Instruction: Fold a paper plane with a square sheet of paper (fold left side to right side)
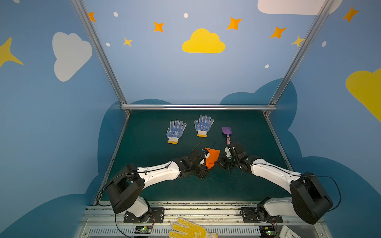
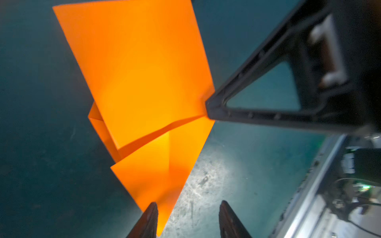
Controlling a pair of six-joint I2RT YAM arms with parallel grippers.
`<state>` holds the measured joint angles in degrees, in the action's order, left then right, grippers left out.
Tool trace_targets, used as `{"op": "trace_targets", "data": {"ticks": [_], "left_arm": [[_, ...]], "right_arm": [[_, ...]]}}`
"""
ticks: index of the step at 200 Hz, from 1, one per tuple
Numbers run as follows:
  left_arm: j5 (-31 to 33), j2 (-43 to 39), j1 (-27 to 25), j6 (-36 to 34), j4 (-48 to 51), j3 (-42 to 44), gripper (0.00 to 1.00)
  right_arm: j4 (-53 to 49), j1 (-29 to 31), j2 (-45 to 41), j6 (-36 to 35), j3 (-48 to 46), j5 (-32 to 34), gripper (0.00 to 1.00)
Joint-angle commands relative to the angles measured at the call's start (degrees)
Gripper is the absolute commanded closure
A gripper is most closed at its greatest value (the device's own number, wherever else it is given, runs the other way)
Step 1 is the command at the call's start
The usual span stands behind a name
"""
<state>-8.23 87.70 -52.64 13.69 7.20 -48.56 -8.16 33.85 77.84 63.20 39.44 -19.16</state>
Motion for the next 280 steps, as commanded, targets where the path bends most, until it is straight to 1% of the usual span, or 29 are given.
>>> {"op": "trace_targets", "data": {"ticks": [1,57,112,147,183,233,243,257,280], "left_arm": [[6.3,1.1,-1.6,-2.8,0.7,0.1,0.51],[8.6,5.2,-4.4,-4.3,-1.0,-0.8,0.52],[12.8,7.3,-4.9,-4.7,-2.1,-0.8,0.52],[13.3,8.5,-4.9,-5.4,-2.1,-1.5,0.53],[13.3,9.5,-4.9,-5.9,-2.2,-2.0,0.57],[13.3,10.0,-4.8,-6.4,-2.1,-2.4,0.67],[13.9,10.1,-4.8,-6.4,-2.0,-2.4,0.66],[14.6,9.6,-4.8,-6.3,-2.2,-2.0,0.62],[14.3,8.3,-4.8,-5.7,-2.1,-1.5,0.59]], "right_arm": [[-2.8,0.2,-1.0,-0.3,1.2,0.3,1.00],[-3.6,0.3,-0.7,0.1,1.3,0.3,1.00],[-3.3,0.3,-0.3,0.1,1.4,0.2,1.00],[-2.9,0.3,-0.1,0.1,1.3,0.0,1.00],[-2.9,0.3,0.2,0.1,1.3,0.0,1.00],[-2.8,0.2,0.2,0.2,1.3,0.0,1.00],[-2.7,0.2,0.1,0.3,1.2,0.0,1.00],[-2.8,0.1,0.0,0.3,1.1,0.1,1.00],[-2.9,-0.2,0.1,0.1,0.5,0.4,1.00]]}}
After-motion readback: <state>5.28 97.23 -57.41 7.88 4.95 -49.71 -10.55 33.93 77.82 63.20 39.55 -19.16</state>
